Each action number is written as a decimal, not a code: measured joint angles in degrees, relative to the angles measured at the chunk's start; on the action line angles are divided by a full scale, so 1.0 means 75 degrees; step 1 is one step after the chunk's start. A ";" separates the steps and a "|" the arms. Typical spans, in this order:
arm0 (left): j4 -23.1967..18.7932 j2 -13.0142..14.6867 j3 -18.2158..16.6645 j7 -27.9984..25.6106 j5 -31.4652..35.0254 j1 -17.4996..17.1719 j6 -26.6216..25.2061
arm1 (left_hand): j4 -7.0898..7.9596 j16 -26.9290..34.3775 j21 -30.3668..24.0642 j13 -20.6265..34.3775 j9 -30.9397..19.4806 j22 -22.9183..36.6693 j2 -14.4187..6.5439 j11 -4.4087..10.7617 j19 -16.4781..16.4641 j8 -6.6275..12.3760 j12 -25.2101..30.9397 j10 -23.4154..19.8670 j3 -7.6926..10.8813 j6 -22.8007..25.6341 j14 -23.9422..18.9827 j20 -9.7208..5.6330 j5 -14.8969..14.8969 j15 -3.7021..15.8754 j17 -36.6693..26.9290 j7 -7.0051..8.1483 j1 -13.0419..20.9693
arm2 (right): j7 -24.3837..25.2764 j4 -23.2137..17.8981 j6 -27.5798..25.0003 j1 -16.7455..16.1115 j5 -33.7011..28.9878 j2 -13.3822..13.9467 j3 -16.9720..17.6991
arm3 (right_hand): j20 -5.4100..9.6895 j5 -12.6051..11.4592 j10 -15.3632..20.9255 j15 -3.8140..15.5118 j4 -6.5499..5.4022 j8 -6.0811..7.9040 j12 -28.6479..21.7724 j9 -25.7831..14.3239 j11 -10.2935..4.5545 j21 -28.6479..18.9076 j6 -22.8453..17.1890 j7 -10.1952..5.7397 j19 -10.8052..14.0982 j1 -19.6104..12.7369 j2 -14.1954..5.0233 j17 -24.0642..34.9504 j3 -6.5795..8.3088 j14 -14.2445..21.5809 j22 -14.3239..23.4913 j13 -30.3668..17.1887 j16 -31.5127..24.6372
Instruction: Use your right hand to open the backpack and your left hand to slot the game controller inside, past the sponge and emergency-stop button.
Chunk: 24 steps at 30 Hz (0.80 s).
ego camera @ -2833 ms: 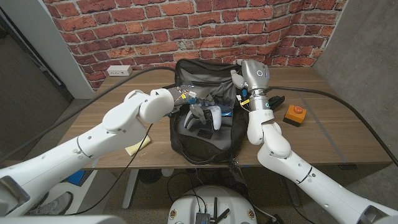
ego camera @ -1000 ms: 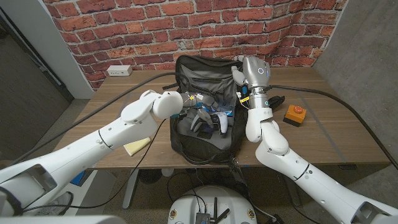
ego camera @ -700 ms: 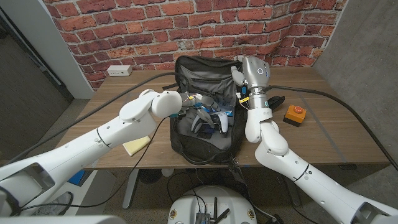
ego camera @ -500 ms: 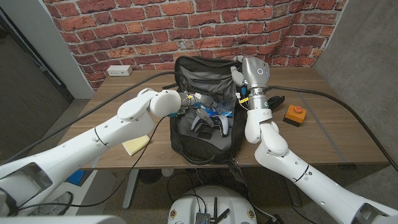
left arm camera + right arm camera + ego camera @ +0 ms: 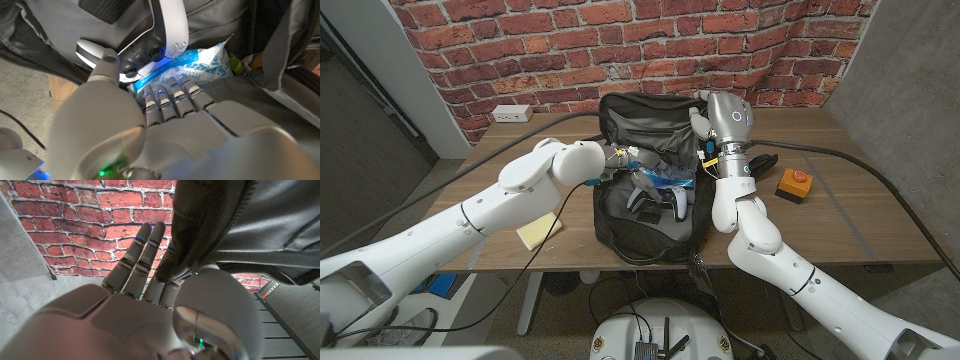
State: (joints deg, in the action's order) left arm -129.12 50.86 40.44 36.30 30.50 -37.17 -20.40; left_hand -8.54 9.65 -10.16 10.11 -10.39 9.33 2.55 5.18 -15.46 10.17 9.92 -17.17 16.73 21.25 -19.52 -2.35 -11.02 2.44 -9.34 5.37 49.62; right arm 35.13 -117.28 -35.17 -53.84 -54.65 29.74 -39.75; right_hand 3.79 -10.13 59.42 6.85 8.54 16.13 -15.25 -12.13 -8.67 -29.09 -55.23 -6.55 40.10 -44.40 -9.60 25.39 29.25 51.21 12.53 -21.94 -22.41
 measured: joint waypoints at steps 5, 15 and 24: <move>-0.0040 0.0060 -0.0031 0.0076 -0.0079 -0.0001 0.0022 | 0.0011 0.0000 -0.0001 0.0000 0.0021 0.0000 0.0001 -0.0039 0.0062 0.0000 0.0000 0.0045 -0.0051 -0.0041 0.0053 0.0020 0.0000 0.0002 0.0000 -0.0036 -0.0080 | 0.0003 -0.0007 -0.0002 -0.0021 -0.0011 -0.0008 -0.0004 | 0.0000 0.0001 0.0000 0.0000 0.0001 -0.0029 0.0000 0.0002 0.0000 -0.0010 0.0000 -0.0001 0.0000 0.0031 -0.0030 0.0000 -0.0001 0.0000 0.0000 0.0000 0.0000; -0.0191 0.0283 -0.0159 0.0296 -0.0340 0.0006 0.0067 | 0.0011 0.0000 -0.0004 0.0001 0.0036 0.0000 -0.0029 -0.0048 0.0179 0.0000 0.0038 0.0054 -0.0050 -0.0041 0.0084 -0.0016 0.0000 -0.0029 0.0000 -0.0036 -0.0110 | 0.0018 -0.0051 -0.0017 -0.0078 -0.0055 -0.0012 -0.0008 | 0.0000 -0.0008 0.0017 0.0000 0.0008 -0.0045 0.0029 0.0003 -0.0018 -0.0010 0.0012 -0.0012 0.0000 0.0032 -0.0029 0.0035 -0.0008 0.0000 -0.0039 -0.0035 0.0000; -0.0280 0.0438 -0.0264 0.0418 -0.0625 0.0005 0.0077 | 0.0010 0.0000 -0.0005 0.0002 0.0035 0.0001 -0.0060 -0.0048 0.0179 0.0034 0.0038 0.0054 -0.0050 -0.0041 0.0082 -0.0016 0.0000 -0.0028 -0.0001 -0.0036 -0.0141 | 0.0018 -0.0122 -0.0042 -0.0125 -0.0102 -0.0010 -0.0023 | 0.0000 -0.0008 0.0017 0.0000 -0.0011 -0.0060 0.0030 0.0000 -0.0018 -0.0049 0.0012 -0.0013 0.0001 0.0063 -0.0016 0.0035 0.0011 0.0000 -0.0039 -0.0035 0.0000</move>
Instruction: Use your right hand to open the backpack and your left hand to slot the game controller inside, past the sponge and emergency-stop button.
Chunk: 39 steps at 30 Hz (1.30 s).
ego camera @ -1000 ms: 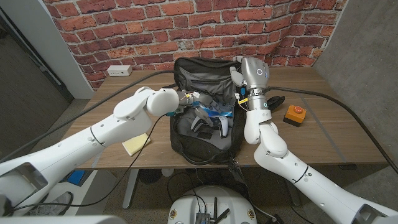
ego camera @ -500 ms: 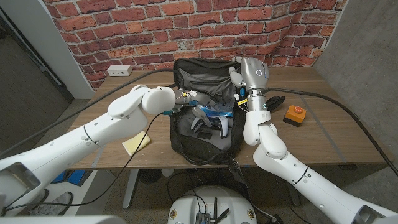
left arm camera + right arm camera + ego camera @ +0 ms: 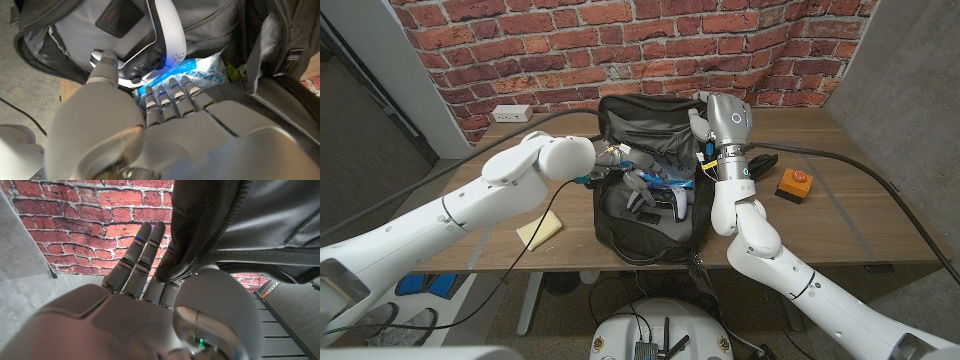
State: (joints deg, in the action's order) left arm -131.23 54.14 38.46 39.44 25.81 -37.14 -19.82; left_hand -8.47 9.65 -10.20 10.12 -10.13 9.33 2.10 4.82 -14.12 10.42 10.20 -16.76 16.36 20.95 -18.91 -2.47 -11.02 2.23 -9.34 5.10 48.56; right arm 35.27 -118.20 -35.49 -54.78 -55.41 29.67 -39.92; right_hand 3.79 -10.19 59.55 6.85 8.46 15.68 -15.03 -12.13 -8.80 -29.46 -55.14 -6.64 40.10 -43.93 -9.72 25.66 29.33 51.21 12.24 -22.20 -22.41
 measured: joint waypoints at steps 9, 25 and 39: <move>-0.0219 0.0465 -0.0479 -0.0105 -0.0504 -0.0218 0.0063 | 0.0000 0.0000 -0.0001 0.0000 0.0000 0.0001 0.0000 0.0000 -0.0001 0.0000 0.0000 0.0000 0.0000 0.0000 0.0069 0.0000 0.0000 0.0014 0.0000 0.0000 0.0001 | -0.0081 -0.0092 -0.0051 -0.0056 -0.0156 0.0009 -0.0029 | 0.0000 0.0000 0.0000 -0.0015 0.0000 -0.0025 0.0016 -0.0002 0.0000 -0.0029 -0.0014 0.0013 0.0000 0.0006 0.0007 -0.0001 0.0000 0.0015 0.0001 0.0001 0.0000; -0.0412 0.1154 -0.1297 -0.0529 -0.1663 -0.0678 0.0236 | 0.0000 0.0021 -0.0001 0.0001 -0.0001 0.0001 -0.0070 0.0029 0.0028 0.0000 0.0039 -0.0029 0.0001 0.0066 0.0068 0.0030 0.0000 0.0015 -0.0001 -0.0019 -0.0069 | -0.0217 -0.0200 -0.0145 -0.0144 -0.0404 -0.0038 -0.0096 | -0.0015 0.0005 -0.0001 0.0028 0.0001 -0.0023 0.0029 0.0002 0.0001 -0.0065 -0.0014 0.0012 -0.0045 -0.0007 -0.0004 0.0037 -0.0001 0.0057 0.0002 0.0002 0.0000; -0.0243 0.1861 -0.2168 -0.1061 -0.3376 -0.1297 0.0661 | 0.0023 0.0043 -0.0061 0.0002 -0.0002 0.0002 -0.0101 0.0042 -0.0157 0.0000 0.0060 -0.0099 -0.0023 0.0106 0.0008 0.0018 0.0000 0.0016 -0.0001 -0.0059 -0.0100 | -0.0332 -0.0266 -0.0203 -0.0196 -0.0593 -0.0104 -0.0156 | -0.0012 0.0008 -0.0002 0.0028 0.0002 -0.0027 0.0029 0.0005 0.0002 -0.0141 -0.0013 0.0011 -0.0069 -0.0008 -0.0004 0.0036 -0.0002 0.0057 0.0002 -0.0037 0.0000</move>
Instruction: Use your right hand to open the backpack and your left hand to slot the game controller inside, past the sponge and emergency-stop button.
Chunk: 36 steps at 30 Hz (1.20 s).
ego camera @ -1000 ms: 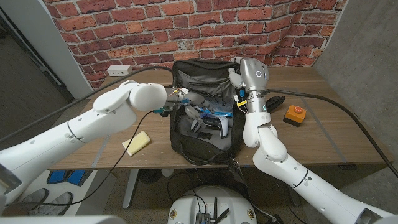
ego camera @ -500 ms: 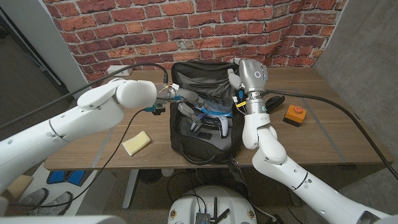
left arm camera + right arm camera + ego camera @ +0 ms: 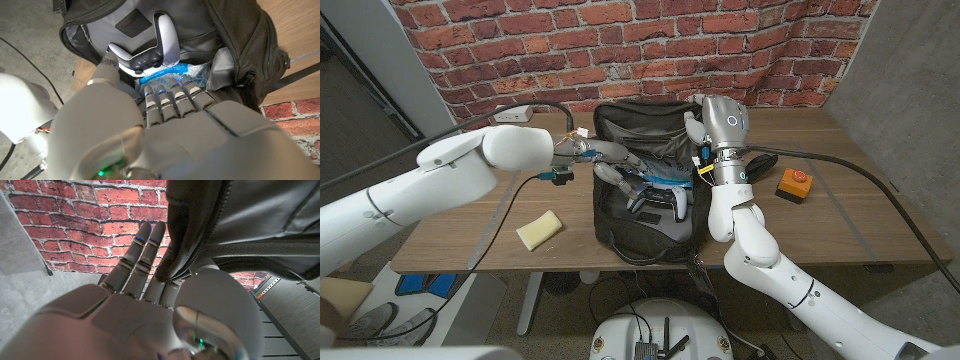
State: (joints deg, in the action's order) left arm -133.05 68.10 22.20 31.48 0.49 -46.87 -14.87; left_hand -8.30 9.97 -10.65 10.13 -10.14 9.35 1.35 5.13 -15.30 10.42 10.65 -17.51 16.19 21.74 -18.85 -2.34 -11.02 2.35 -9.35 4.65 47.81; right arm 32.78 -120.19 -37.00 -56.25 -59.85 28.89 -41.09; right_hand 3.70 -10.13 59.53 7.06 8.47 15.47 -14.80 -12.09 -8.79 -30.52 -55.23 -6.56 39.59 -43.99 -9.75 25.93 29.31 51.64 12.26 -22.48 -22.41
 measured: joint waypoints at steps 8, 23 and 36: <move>0.0178 0.0452 -0.0661 -0.0349 -0.1050 -0.0583 0.0411 | -0.0001 0.0056 -0.0061 0.0000 -0.0011 0.0019 -0.0071 -0.0053 -0.0222 0.0000 0.0050 -0.0172 0.0000 0.0072 -0.0167 -0.0003 0.0000 -0.0001 0.0000 -0.0072 -0.0070 | -0.0009 0.0069 -0.0003 0.0031 -0.0064 -0.0087 -0.0068 | 0.0000 0.0019 -0.0002 0.0000 -0.0013 -0.0001 0.0000 -0.0006 0.0001 0.0000 0.0003 -0.0003 0.0000 0.0000 0.0000 0.0000 0.0013 0.0000 0.0000 0.0001 0.0060; 0.1201 0.0890 -0.1814 -0.0658 -0.3171 -0.1807 0.1662 | -0.0001 0.0084 -0.0183 0.0001 -0.0019 0.0018 -0.0232 -0.0062 -0.0817 0.0116 0.0168 -0.0689 0.0001 0.0462 -0.0659 -0.0001 0.0000 0.0031 -0.0001 -0.0307 -0.0169 | 0.0008 0.0285 -0.0016 0.0141 -0.0213 -0.0285 -0.0221 | 0.0014 -0.0008 -0.0015 0.0000 -0.0015 -0.0031 0.0000 -0.0009 0.0013 -0.0059 0.0012 -0.0012 -0.0014 -0.0001 0.0001 0.0035 0.0015 0.0000 0.0001 0.0001 0.0060; 0.1755 0.1032 -0.2636 -0.0700 -0.3963 -0.2693 0.2240 | -0.0033 0.0103 -0.0271 0.0021 -0.0018 0.0054 -0.0262 -0.0095 -0.1131 0.0116 0.0168 -0.0805 -0.0031 0.0596 -0.0873 -0.0043 0.0031 0.0053 -0.0001 -0.0305 -0.0200 | 0.0047 0.0320 -0.0182 0.0142 -0.0389 -0.0404 -0.0353 | 0.0014 -0.0007 -0.0016 0.0000 0.0018 -0.0057 0.0054 -0.0042 0.0014 -0.0088 -0.0020 0.0018 -0.0013 -0.0015 0.0014 0.0034 0.0042 0.0000 -0.0038 0.0002 0.0060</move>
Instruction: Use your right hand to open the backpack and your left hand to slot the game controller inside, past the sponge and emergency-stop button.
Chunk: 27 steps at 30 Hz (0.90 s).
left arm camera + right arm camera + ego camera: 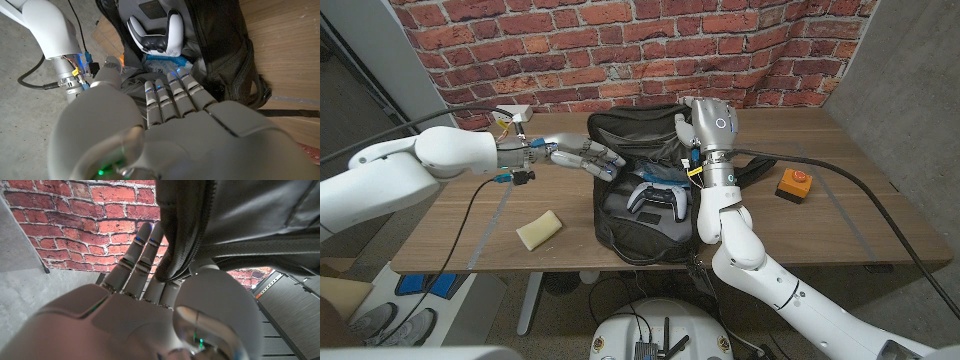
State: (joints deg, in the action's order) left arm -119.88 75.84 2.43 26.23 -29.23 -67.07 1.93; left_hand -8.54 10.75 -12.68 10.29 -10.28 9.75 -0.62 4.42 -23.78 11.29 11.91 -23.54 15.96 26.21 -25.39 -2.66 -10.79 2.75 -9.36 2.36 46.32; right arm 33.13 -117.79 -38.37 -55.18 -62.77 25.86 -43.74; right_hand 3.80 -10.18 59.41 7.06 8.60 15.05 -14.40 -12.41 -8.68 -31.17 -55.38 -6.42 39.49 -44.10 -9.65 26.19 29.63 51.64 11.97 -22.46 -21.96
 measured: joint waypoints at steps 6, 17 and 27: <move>0.0197 -0.0114 -0.0392 -0.0022 -0.0115 -0.0432 0.0144 | 0.0000 0.0009 -0.0011 0.0000 0.0000 0.0005 -0.0040 0.0040 -0.0082 0.0000 0.0000 -0.0098 0.0000 0.0052 -0.0124 0.0001 0.0000 -0.0040 0.0000 -0.0029 -0.0041 | 0.0002 -0.0025 -0.0086 -0.0051 -0.0106 -0.0015 -0.0040 | -0.0032 0.0001 0.0000 0.0000 0.0000 -0.0002 0.0000 0.0000 0.0000 -0.0031 -0.0001 -0.0001 -0.0032 -0.0008 0.0008 0.0015 -0.0001 0.0000 0.0000 -0.0010 0.0000; 0.0413 -0.0532 -0.0906 -0.0147 -0.0140 -0.1017 0.0285 | 0.0023 0.0009 -0.0010 -0.0001 0.0001 0.0035 -0.0100 0.0121 -0.0234 0.0000 0.0000 -0.0233 0.0023 0.0132 -0.0304 0.0011 0.0000 0.0005 0.0000 -0.0032 -0.0101 | -0.0034 -0.0167 -0.0202 -0.0200 -0.0254 -0.0007 -0.0056 | -0.0041 0.0007 0.0035 0.0000 0.0002 -0.0011 0.0007 0.0007 -0.0034 -0.0051 -0.0014 -0.0016 -0.0040 -0.0009 0.0008 0.0035 -0.0002 0.0000 0.0001 -0.0037 0.0000; 0.0512 -0.1045 -0.1362 -0.0335 0.0008 -0.1522 0.0297 | 0.0033 0.0009 -0.0062 -0.0001 0.0001 0.0035 -0.0191 0.0081 -0.0300 0.0000 0.0000 -0.0273 0.0079 0.0132 -0.0342 0.0028 0.0000 -0.0012 -0.0017 -0.0032 -0.0090 | -0.0110 -0.0331 -0.0273 -0.0391 -0.0375 0.0070 -0.0021 | -0.0041 0.0024 0.0052 0.0000 0.0012 0.0004 0.0007 0.0002 -0.0018 -0.0088 -0.0022 -0.0027 -0.0040 -0.0009 0.0008 0.0035 -0.0012 0.0000 0.0001 -0.0035 0.0000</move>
State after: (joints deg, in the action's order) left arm -116.04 68.00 -7.79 23.72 -29.17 -78.49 4.16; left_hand -8.30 10.82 -13.15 10.28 -10.27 10.02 -2.05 5.03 -26.04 11.29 11.91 -25.59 16.55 27.20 -27.96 -2.45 -10.79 2.66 -9.49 2.13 45.64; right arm 32.30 -120.27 -40.42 -58.11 -65.59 26.39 -43.90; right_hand 3.49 -10.00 59.80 7.06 8.69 15.08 -14.34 -12.40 -8.81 -31.84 -55.55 -6.63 39.19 -44.16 -9.58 26.44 29.54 51.64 11.98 -22.72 -21.96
